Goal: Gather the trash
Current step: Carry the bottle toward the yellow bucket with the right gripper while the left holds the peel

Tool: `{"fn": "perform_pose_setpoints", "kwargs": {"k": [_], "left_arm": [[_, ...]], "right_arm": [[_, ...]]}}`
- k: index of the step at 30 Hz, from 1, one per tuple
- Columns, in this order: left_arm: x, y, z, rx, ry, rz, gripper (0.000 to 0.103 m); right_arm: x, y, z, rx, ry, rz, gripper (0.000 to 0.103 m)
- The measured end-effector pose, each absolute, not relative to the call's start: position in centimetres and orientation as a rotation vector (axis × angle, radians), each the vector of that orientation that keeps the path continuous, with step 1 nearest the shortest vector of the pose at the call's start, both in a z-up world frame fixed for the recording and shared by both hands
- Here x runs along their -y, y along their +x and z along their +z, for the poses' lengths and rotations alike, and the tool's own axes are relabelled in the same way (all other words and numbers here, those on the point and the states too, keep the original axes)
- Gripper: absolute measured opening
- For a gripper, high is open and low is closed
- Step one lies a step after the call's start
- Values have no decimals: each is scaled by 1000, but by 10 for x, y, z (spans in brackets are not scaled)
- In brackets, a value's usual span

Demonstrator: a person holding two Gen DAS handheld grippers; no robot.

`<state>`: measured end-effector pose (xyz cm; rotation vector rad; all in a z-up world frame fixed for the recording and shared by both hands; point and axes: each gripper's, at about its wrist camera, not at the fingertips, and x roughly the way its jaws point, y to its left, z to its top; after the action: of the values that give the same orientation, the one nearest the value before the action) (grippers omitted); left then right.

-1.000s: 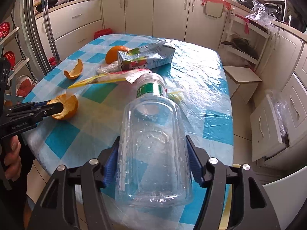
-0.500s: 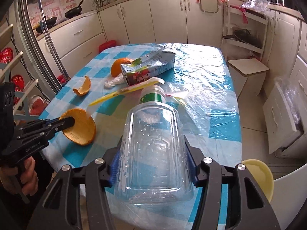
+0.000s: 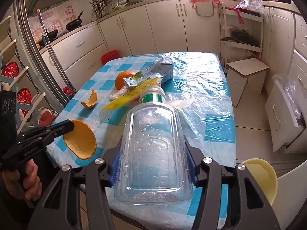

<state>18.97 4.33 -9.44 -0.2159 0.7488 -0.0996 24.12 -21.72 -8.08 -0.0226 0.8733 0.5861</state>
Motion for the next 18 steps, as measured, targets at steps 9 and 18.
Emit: {"fn": "perform_pose_setpoints", "kwargs": {"k": [9, 18], "left_arm": [[-21, 183, -76, -726, -189, -140, 5], [14, 180, -66, -720, -155, -200, 5]], "right_arm": [[242, 242, -70, -865, 66, 570, 54], [275, 242, -55, -820, 96, 471, 54]]}}
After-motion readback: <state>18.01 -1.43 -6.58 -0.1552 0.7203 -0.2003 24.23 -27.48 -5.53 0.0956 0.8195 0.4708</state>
